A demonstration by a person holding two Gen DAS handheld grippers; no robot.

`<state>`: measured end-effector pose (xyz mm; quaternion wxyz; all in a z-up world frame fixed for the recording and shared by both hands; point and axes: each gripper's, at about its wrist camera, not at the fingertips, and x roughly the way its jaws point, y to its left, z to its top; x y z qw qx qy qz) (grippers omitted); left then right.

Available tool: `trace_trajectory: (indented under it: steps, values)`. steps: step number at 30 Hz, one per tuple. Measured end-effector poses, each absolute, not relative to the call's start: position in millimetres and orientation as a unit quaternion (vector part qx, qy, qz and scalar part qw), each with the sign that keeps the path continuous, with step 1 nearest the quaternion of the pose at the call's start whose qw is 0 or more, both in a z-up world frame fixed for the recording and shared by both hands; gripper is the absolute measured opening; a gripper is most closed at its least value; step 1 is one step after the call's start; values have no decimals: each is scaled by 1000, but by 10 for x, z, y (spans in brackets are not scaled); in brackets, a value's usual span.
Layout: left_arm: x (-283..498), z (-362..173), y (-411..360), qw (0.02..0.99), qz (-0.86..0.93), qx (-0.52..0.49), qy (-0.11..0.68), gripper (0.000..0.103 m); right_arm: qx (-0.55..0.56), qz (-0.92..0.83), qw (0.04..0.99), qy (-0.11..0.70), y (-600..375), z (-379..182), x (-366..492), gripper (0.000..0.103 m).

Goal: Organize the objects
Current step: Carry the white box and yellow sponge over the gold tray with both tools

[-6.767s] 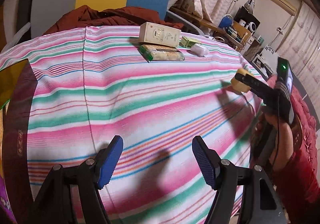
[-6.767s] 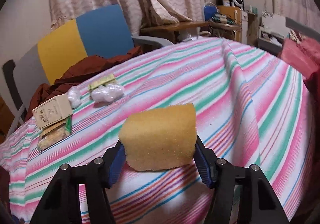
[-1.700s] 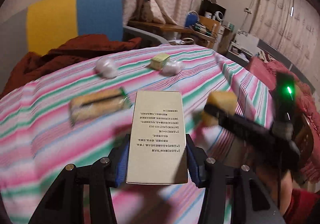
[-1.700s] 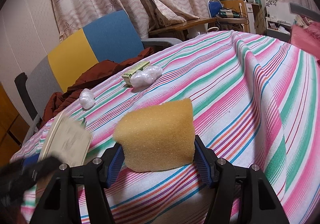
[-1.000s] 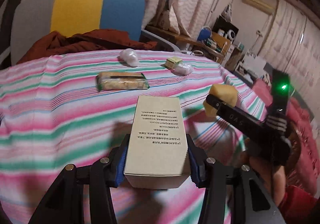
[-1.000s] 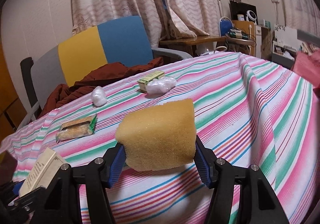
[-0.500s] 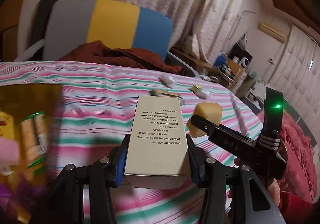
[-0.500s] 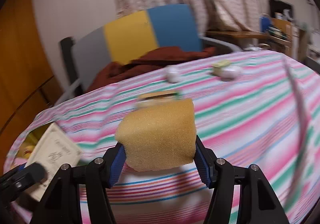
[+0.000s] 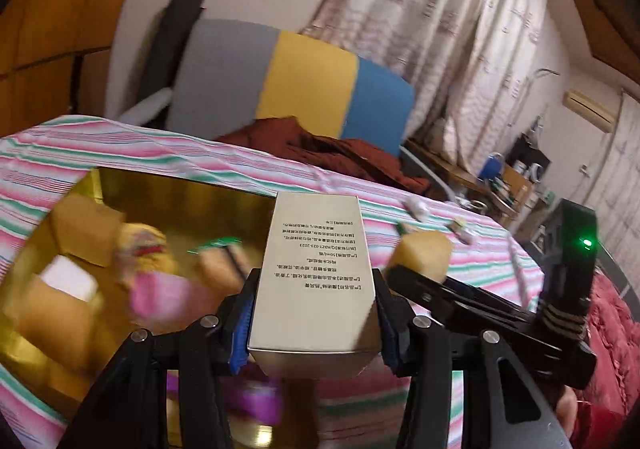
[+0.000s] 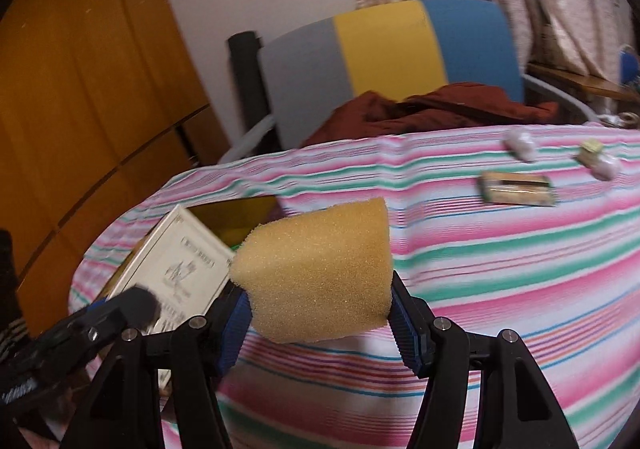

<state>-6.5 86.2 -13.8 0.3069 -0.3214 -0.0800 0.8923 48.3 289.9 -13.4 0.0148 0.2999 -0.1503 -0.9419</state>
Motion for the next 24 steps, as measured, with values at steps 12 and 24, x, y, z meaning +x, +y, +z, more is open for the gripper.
trace_trajectory:
  steps: [12, 24]
  values:
    - [-621, -234, 114, 212, 906, -353, -96, 51, 332, -933, 86, -113, 2218, -55, -137, 64]
    - [-1338, -254, 58, 199, 888, -400, -110, 51, 386, -914, 93, -77, 1916, -171, -813, 66]
